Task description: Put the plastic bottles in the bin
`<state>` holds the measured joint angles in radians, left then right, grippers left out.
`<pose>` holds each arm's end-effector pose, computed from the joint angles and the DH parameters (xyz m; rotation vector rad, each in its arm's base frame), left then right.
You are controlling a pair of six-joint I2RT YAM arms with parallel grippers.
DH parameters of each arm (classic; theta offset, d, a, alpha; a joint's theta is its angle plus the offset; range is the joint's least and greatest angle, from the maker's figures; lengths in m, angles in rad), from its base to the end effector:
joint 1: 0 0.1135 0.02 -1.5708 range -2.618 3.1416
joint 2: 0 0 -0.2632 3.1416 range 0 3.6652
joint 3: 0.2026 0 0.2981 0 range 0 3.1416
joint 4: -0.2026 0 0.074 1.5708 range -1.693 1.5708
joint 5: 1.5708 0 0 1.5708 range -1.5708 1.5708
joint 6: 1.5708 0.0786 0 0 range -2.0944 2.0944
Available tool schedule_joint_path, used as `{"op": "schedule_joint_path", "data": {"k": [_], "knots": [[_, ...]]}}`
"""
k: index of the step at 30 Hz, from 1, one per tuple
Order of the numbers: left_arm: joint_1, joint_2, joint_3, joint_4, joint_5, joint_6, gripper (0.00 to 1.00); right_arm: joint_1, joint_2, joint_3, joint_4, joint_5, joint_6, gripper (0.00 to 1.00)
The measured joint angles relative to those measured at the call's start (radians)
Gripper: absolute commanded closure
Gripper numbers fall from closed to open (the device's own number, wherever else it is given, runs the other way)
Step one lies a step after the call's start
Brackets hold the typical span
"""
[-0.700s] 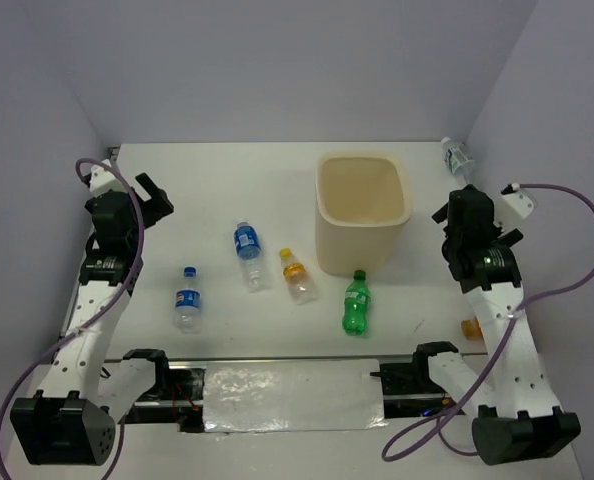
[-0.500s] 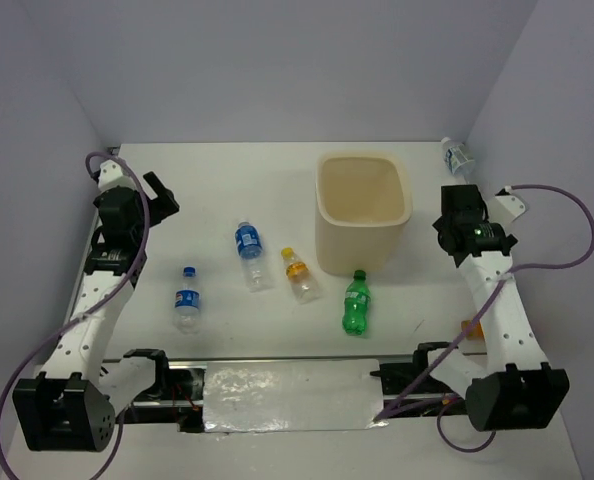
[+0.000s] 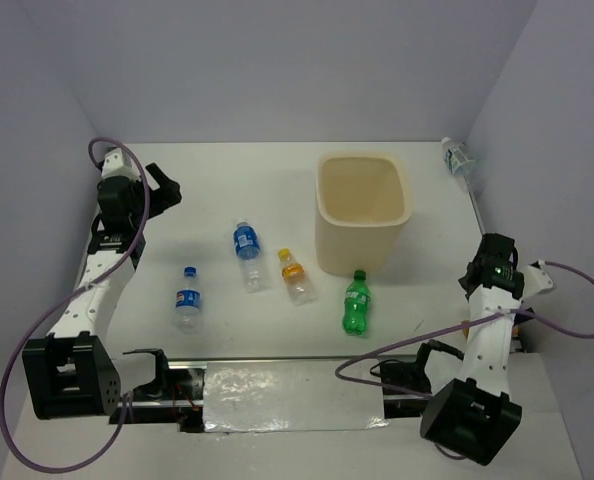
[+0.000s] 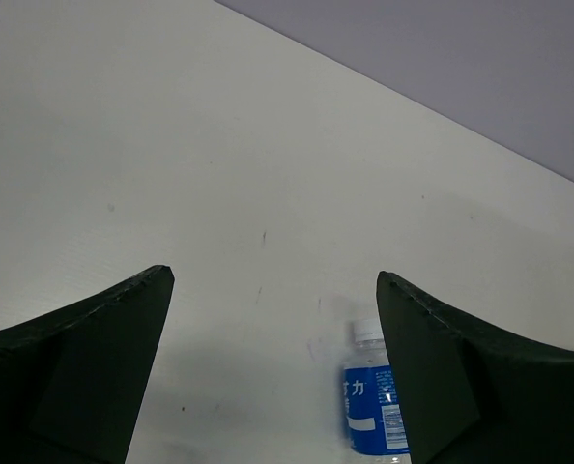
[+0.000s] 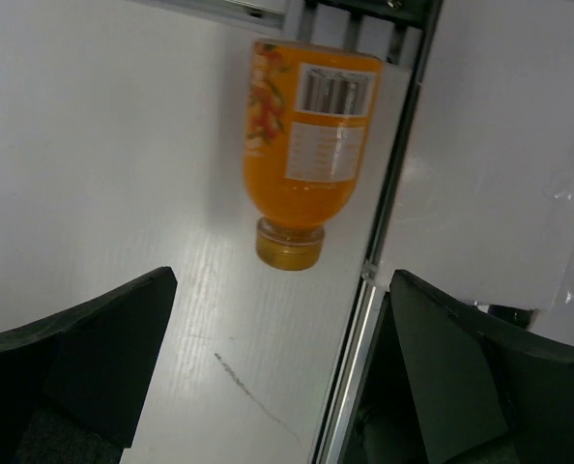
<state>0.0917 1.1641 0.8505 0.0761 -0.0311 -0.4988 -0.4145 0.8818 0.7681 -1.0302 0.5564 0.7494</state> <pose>0.3587 0.0354 0.2863 -0.5496 1.7307 -0.2611 0.1735 -0.1217 0.2150 1.5422 2.0551 -0.6295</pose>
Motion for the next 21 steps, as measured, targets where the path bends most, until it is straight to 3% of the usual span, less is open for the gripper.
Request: {"op": "schedule_joint_path", "data": {"k": [7, 17, 19, 21], "knots": [[0.024, 0.055, 0.019, 0.058, 0.080, -0.002, 0.01, -0.159, 0.036, -0.060, 0.054, -0.049, -0.019, 0.00], [0.032, 0.130, 0.063, 0.074, 0.102, 0.007, 0.01, -0.244, 0.267, -0.103, 0.235, -0.050, -0.004, 0.01], [0.032, 0.138, 0.070, 0.074, 0.094, 0.019, 0.01, -0.251, 0.319, -0.109, 0.256, -0.050, 0.005, 0.05], [0.032, 0.146, 0.073, 0.074, 0.084, 0.025, 0.01, -0.257, 0.359, -0.109, 0.280, -0.054, 0.008, 0.15]]}}
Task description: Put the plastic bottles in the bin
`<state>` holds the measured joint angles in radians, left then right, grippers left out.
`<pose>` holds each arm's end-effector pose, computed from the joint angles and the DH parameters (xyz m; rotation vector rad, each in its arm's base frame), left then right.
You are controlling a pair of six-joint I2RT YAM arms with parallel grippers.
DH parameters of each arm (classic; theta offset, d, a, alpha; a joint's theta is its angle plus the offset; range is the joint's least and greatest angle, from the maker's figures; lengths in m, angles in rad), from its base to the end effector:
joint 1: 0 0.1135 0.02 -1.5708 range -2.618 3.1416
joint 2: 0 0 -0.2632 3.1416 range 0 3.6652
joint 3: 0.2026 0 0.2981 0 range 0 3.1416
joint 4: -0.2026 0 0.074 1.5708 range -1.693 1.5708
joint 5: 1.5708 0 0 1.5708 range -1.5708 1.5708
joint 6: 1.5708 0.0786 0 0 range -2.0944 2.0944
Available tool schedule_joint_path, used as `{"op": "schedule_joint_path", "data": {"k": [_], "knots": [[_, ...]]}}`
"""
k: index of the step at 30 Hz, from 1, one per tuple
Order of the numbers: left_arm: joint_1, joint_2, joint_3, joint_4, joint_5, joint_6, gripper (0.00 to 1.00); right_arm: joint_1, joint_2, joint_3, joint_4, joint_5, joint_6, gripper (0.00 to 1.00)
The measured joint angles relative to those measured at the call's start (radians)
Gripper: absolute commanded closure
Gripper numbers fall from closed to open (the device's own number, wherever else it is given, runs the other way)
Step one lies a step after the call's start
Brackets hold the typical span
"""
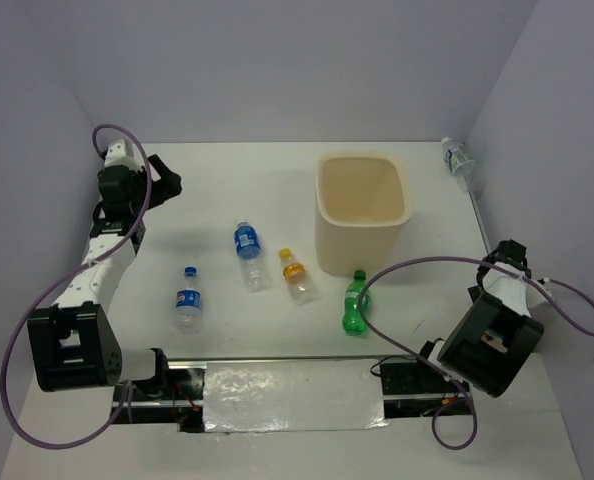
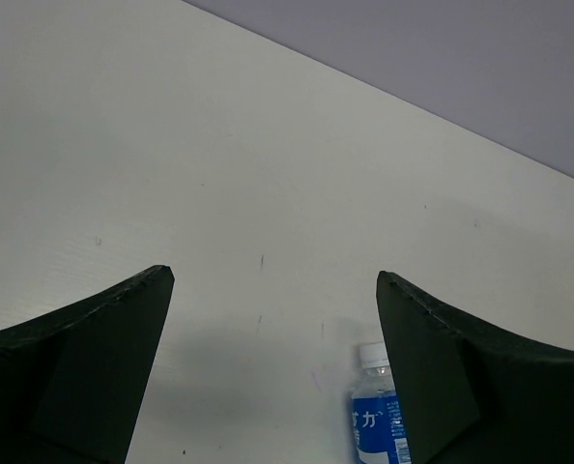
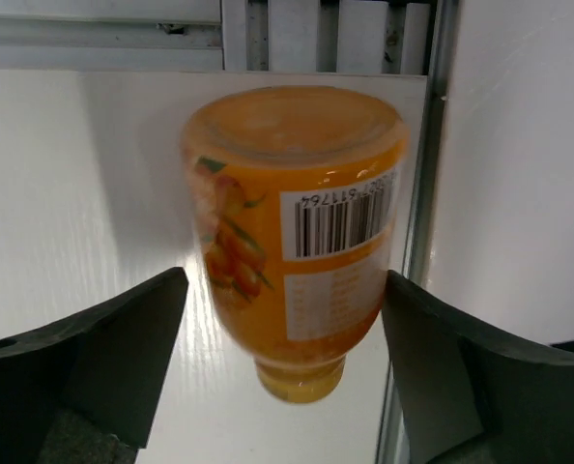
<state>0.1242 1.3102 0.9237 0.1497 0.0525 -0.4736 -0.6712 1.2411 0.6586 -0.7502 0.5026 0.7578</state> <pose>0.3910 0.0447 0.2775 -0.4991 1.7472 -0.2956 0.1686 -0.1822 0.1131 1.9005 2.0598 -0.7040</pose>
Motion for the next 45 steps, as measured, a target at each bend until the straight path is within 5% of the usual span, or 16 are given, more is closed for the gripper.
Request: {"op": "schedule_joint_path", "data": {"k": [2, 4, 7, 10, 14, 20, 24, 31, 39, 42, 45], "knots": [[0.000, 0.006, 0.000, -0.001, -0.008, 0.002, 0.01, -0.001, 0.019, -0.007, 0.028, -0.005, 0.004, 0.33], [0.000, 0.013, 0.003, -0.006, -0.017, 0.003, 0.01, -0.001, 0.021, -0.016, 0.048, -0.005, 0.016, 0.34], [0.000, 0.015, 0.004, -0.015, -0.027, 0.003, 0.01, -0.001, 0.015, -0.027, 0.077, -0.001, 0.013, 0.61], [0.000, 0.015, 0.004, -0.016, -0.029, 0.003, 0.01, -0.001, -0.018, -0.040, 0.109, -0.030, -0.003, 0.78], [0.000, 0.015, 0.004, -0.017, -0.024, 0.000, 0.01, 0.009, -0.153, -0.045, 0.132, -0.116, -0.071, 0.83], [0.000, -0.017, -0.010, -0.012, -0.018, -0.032, 0.01, 0.246, -0.429, 0.150, 0.142, -0.219, -0.185, 0.77], [0.000, -0.056, -0.040, -0.015, -0.006, -0.061, 0.01, 0.559, -0.412, 0.434, 0.218, -0.233, -0.282, 0.76], [-0.002, -0.074, -0.082, -0.057, -0.002, -0.157, 0.01, 0.905, -0.269, 0.702, 0.359, -0.276, -0.473, 0.57], [-0.081, -0.077, -0.100, -0.148, -0.077, -0.187, 0.01, 1.044, -0.029, 0.738, 0.334, -0.274, -0.542, 0.10], [-0.121, -0.077, -0.100, -0.193, -0.135, -0.185, 0.01, 1.054, -0.032, 0.736, 0.283, -0.284, -0.549, 0.00], [-0.146, -0.077, -0.100, -0.224, -0.167, -0.185, 0.01, 1.057, -0.076, 0.738, 0.257, -0.304, -0.550, 0.00]]}}
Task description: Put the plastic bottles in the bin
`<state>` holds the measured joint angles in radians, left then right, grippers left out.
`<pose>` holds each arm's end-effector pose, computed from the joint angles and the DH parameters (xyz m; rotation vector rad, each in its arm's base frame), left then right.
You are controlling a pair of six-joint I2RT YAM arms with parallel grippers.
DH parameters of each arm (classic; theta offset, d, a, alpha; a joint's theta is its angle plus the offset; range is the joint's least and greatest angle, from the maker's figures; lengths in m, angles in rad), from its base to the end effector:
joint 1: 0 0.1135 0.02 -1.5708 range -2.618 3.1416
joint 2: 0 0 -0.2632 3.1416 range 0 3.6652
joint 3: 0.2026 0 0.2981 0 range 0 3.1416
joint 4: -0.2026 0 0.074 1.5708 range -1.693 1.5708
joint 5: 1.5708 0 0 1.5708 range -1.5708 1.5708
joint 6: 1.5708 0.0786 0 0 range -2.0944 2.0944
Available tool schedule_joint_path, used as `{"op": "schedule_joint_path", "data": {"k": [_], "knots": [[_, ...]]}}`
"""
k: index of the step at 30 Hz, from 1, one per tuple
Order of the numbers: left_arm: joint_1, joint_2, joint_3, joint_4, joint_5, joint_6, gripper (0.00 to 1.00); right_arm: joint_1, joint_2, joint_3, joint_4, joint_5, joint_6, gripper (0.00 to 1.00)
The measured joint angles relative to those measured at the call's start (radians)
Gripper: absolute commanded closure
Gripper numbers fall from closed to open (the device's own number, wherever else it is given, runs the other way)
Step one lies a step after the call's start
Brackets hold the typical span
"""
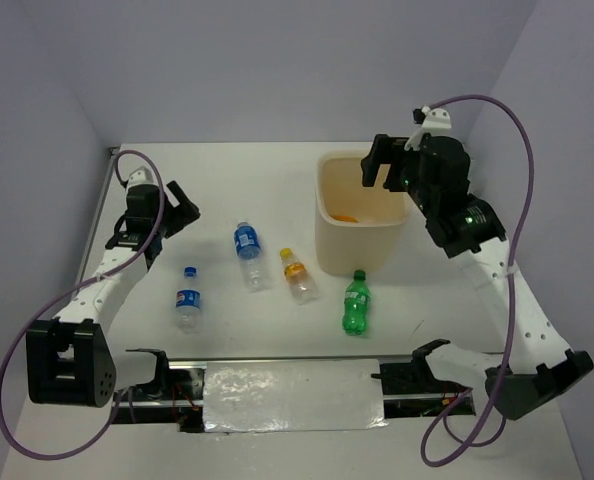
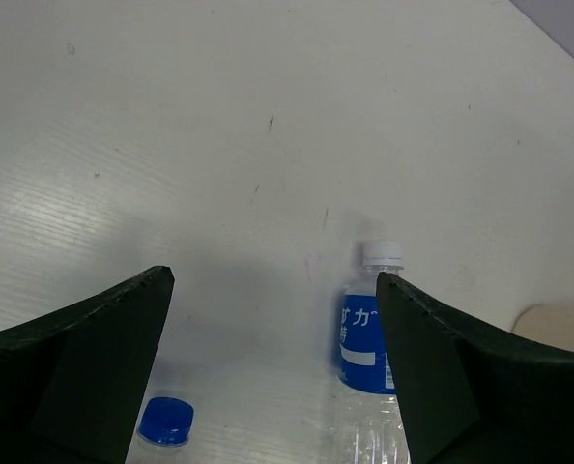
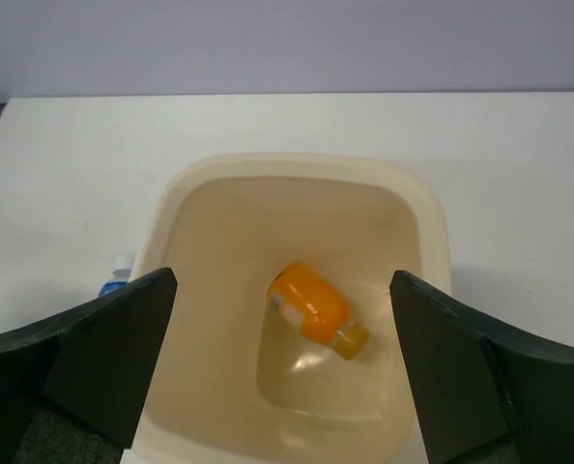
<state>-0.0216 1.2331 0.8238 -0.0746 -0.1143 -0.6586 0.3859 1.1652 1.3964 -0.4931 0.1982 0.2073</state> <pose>0.3593 0.0012 0.2299 -0.7140 1.9378 -0.3046 0.3139 0.1108 0.4415 -0.0241 1.8337 0.2362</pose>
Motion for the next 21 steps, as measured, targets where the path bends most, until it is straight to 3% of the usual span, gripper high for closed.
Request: {"op": "schedule_joint_path", "data": {"k": [5, 9, 16, 21], "knots": [[-0.006, 0.000, 0.000, -0.023, -0.026, 0.000, 0.01, 0.023, -0.126, 0.000, -0.058, -0.050, 0.009, 0.00], [-0.006, -0.001, 0.000, -0.046, -0.051, 0.000, 0.01, 0.127, -0.208, -0.047, -0.119, -0.034, 0.047, 0.00], [-0.007, -0.039, 0.001, -0.084, -0.106, 0.001, 0.01, 0.425, -0.230, -0.280, -0.278, 0.057, 0.179, 0.00], [-0.007, -0.058, 0.001, -0.084, -0.121, 0.000, 0.01, 0.490, -0.173, -0.496, -0.312, 0.116, 0.327, 0.00]]}}
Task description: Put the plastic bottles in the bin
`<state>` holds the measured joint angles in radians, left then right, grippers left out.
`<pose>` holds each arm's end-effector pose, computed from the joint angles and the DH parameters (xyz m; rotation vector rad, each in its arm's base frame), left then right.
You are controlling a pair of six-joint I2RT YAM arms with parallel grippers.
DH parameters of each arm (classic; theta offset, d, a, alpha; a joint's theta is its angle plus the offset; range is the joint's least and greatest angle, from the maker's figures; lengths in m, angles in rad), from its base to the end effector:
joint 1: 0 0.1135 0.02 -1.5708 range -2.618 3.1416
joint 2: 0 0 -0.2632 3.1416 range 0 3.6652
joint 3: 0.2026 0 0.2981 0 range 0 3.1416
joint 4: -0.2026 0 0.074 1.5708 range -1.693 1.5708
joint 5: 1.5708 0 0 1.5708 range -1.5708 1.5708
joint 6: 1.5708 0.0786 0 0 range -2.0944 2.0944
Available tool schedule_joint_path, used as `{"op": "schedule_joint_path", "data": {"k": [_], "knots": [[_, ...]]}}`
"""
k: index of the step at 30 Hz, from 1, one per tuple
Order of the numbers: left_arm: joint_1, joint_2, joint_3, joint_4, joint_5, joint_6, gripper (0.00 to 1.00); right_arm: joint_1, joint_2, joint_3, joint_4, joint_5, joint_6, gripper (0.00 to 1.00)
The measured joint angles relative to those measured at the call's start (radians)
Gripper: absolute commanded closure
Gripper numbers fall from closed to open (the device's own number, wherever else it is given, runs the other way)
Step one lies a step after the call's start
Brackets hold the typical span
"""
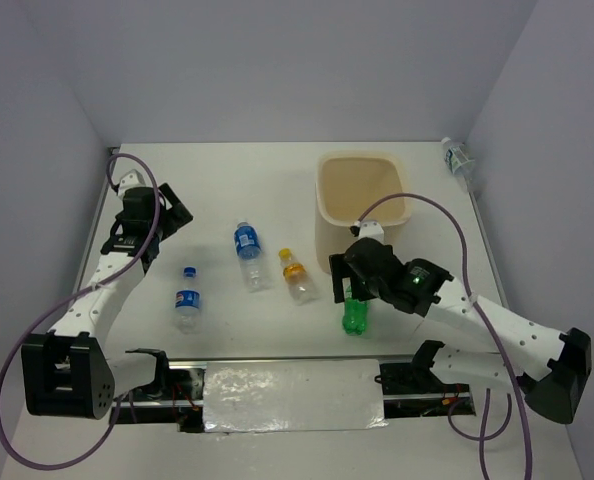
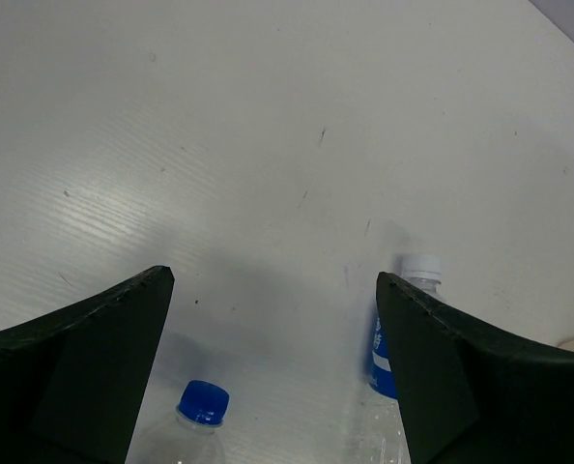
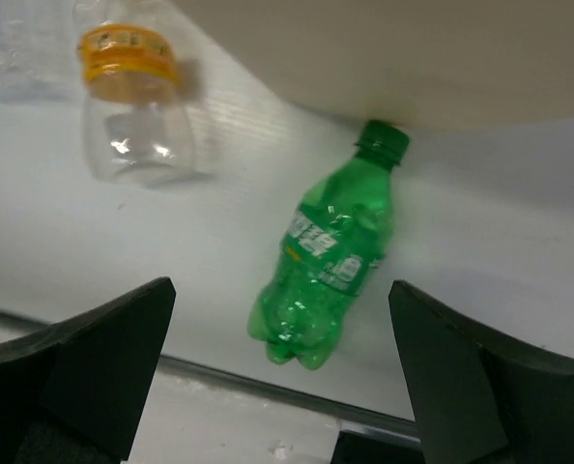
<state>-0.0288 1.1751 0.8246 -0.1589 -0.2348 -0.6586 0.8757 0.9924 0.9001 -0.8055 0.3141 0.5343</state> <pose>0.3451 0.0083 0.2391 -0.7754 1.9190 -0.1790 0.1885 0.1881 0.2504 -0.2792 2.4095 0.2569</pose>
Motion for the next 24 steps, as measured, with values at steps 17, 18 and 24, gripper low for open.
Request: {"op": "schedule_joint_path", "data": {"k": [17, 18, 24], "knots": [[0.000, 0.000, 0.000, -0.051, -0.052, -0.030, 0.01, 0.026, 0.098, -0.271, 0.122, 0.198, 0.427, 0.04], [0.000, 0.000, 0.000, -0.051, -0.054, -0.030, 0.01, 0.026, 0.098, -0.285, 0.131, 0.196, 0.445, 0.04], [0.000, 0.000, 0.000, -0.051, -0.068, -0.033, 0.01, 0.072, 0.103, -0.380, 0.148, 0.179, 0.536, 0.12]]}}
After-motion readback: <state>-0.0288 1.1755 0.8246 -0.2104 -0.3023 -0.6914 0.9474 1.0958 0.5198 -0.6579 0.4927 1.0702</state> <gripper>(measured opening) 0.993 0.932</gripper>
